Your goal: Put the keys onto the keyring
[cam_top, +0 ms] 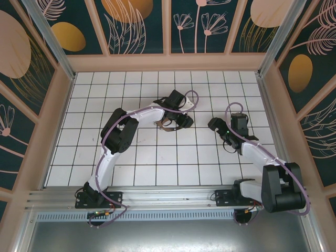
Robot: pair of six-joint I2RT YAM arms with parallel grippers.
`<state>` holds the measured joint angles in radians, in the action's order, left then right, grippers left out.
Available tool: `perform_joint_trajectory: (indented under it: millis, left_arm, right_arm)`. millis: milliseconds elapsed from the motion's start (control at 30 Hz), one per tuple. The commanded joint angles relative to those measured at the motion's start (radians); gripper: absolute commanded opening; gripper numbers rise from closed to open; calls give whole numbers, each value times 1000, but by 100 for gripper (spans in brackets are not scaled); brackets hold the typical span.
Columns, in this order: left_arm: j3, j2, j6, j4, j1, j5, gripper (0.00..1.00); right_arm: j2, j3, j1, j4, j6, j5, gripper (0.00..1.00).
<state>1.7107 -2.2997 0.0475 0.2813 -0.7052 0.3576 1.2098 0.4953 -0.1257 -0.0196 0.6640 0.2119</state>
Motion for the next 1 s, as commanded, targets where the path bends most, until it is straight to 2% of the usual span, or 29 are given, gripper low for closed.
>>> perform_joint_trajectory:
  millis: [0, 200, 600, 800, 967]
  left_arm:
    - [21, -14, 6, 7, 3, 23, 48]
    - [4, -7, 0, 4, 3, 48, 29]
    - [-69, 86, -31, -33, 3, 89, 16]
    - [-186, 184, -84, -128, 3, 165, 18]
    - [-268, 262, -142, -221, 4, 139, 31]
  right_arm:
    - [-5, -3, 5, -5, 6, 14, 95]
    - [-6, -6, 5, -8, 10, 15, 95]
    - [-3, 5, 4, -13, 15, 26, 94]
    - [16, 11, -1, -30, 17, 42, 94]
    - [77, 45, -16, -61, 23, 74, 92]
